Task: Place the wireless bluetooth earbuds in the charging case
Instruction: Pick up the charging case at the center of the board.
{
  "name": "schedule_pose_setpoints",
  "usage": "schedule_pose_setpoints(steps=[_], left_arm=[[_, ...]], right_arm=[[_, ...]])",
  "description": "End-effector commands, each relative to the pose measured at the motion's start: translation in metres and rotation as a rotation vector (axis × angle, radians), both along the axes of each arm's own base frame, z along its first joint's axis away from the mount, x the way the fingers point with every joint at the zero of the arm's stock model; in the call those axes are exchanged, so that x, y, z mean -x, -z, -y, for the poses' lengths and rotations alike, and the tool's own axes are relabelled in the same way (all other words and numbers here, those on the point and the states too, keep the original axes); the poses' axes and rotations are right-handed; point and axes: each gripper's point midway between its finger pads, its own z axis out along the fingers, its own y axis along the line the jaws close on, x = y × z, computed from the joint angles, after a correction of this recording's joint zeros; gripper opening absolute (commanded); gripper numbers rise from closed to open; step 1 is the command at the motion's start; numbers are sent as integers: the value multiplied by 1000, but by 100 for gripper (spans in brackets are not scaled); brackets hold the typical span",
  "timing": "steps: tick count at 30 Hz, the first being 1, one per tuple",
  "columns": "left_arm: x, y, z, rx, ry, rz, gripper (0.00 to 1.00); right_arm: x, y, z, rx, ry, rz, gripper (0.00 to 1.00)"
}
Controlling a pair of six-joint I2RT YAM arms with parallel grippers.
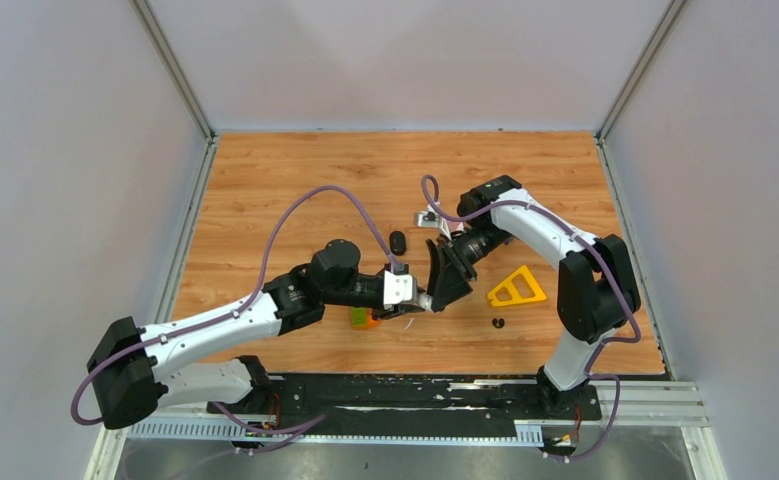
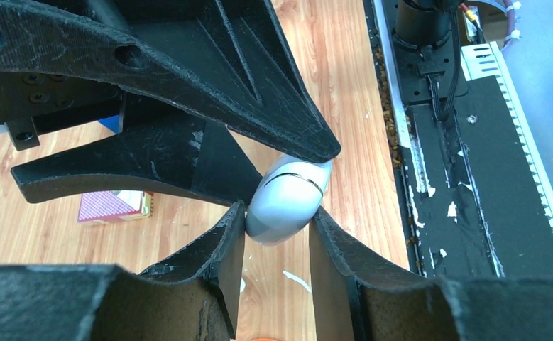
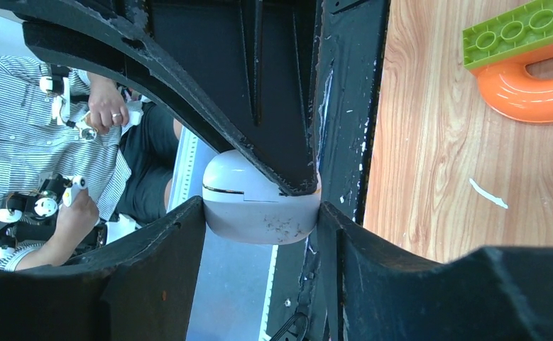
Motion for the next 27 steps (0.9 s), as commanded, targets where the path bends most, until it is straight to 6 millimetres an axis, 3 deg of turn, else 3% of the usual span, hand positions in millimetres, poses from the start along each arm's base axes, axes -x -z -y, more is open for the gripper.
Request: schedule_pose_setpoints(steps=[1, 8, 14, 18, 23, 27], left_arm=[[3, -11, 4, 49, 4, 10, 12], [11, -13, 3, 57, 31, -22, 6], [3, -6, -1, 36, -17, -15, 0], [-2, 10, 1, -9, -46, -41, 0], [-22, 31, -3, -77, -171, -67, 0], [-35, 37, -5, -107, -254, -84, 0]], right_arm=[[-4, -13, -10, -78, 16, -8, 59], [-15, -20, -10, -67, 47, -21, 75], [-41, -24, -5, -74, 108, 0, 78], [-74, -21, 9, -72, 195, 11, 79], [-126, -13, 42, -10, 356, 105, 79], [-163, 16, 74, 237, 524, 424, 78]])
